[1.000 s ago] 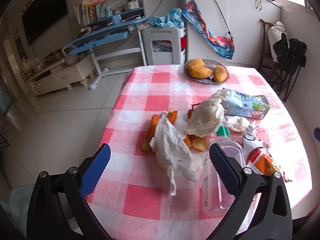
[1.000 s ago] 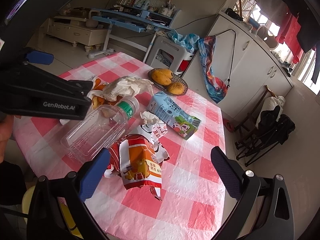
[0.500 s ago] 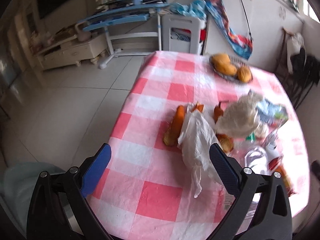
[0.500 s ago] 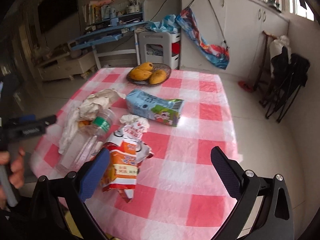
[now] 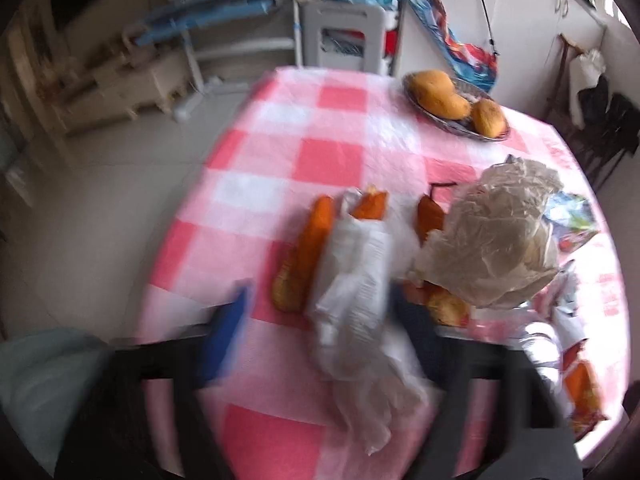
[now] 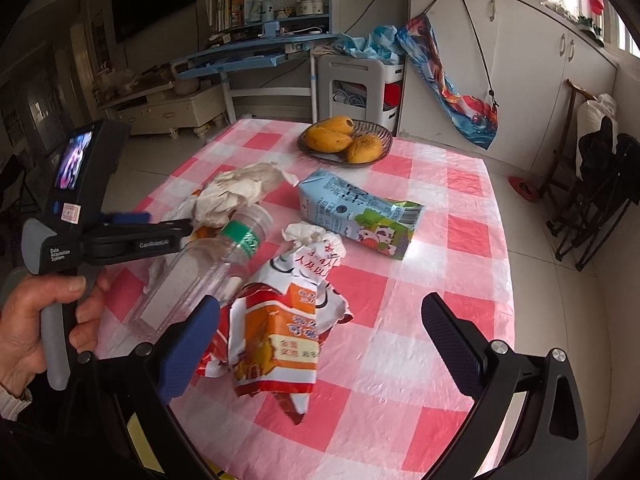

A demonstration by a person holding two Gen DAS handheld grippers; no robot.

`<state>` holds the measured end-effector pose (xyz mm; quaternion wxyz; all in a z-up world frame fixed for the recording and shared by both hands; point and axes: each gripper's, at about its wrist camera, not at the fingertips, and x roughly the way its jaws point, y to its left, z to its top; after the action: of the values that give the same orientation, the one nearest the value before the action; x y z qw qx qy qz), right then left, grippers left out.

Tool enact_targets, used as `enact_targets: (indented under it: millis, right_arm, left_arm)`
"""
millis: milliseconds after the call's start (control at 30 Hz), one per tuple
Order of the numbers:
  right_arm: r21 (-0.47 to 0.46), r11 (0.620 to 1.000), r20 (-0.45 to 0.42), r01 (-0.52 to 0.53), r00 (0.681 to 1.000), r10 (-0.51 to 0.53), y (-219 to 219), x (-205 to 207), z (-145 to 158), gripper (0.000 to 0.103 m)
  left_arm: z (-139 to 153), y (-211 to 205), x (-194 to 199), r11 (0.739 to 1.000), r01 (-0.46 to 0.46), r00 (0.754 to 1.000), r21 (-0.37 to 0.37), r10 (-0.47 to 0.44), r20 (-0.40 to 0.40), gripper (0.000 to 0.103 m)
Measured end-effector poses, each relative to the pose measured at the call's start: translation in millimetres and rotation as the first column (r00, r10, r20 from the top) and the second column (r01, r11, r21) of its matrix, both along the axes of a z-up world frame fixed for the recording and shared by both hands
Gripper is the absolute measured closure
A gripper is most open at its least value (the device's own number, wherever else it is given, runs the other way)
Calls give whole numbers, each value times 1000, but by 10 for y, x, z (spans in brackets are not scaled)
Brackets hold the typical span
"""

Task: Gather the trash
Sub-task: 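Lower the left tool onto the white plastic bag and close it, then lift the white plastic bag off the table with the left tool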

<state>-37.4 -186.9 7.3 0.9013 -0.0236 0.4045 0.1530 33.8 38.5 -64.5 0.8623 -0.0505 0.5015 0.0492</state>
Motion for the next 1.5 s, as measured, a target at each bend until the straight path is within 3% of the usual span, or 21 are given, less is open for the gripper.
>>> enact_targets:
  millis: [33,133,400,667,767,933,1000,1133,1267,1367,1433,1500]
  right_arm:
    - [10,1000,-6,6,1000,-6,-41,24,-5,6]
    - [29,999,-32,25,999,-24,-121,78,-45,6]
    - [91,996,-71,-2,997,8,-20,101,-117,6]
    - [189,981,-22,-41,999,46,430,249,-2,6]
    - [149,986,-19,-80,996,83,687,294,21,8]
    - [115,979,-71,-168,982,177,921,212,-72,11]
    - [124,973,-115,-192,972,207,956,185,-161,18]
    - [64,983,-187,-171,966,180,966,206,-362,19]
    - [-5,989,-188,-146,972,142,979,201,-413,20]
    - [6,986,-211,-166,964,163,1048,182,-487,30]
    - [-22,981,-202,-190,962,182,1111,140,-497,30]
    - [-33,980,-206,-195,961,184,1089,145,-493,33]
  left_arm:
    - [21,62,11,998,-5,1000,-61,5,-7,85]
    - [173,152,-40,988,-36,998,-153,42,42,92]
    - [862,280,-344,975,5,969,-223,51,244,94]
    - [1127,561,-421,960,-52,937,-274,142,320,94]
    - [1233,675,-435,958,-55,926,-281,154,344,94]
    - [1252,833,-444,946,-73,932,-316,177,315,94]
    - [1253,880,-439,936,-73,934,-344,185,306,94]
    - [1260,871,-439,917,-25,937,-399,160,311,94]
    - [1111,915,-374,862,-4,952,-507,157,261,94]
    - [970,934,-338,812,8,962,-584,152,225,94]
    - [925,919,-304,798,14,965,-603,147,217,94]
    - [890,875,-280,801,22,967,-599,135,216,94]
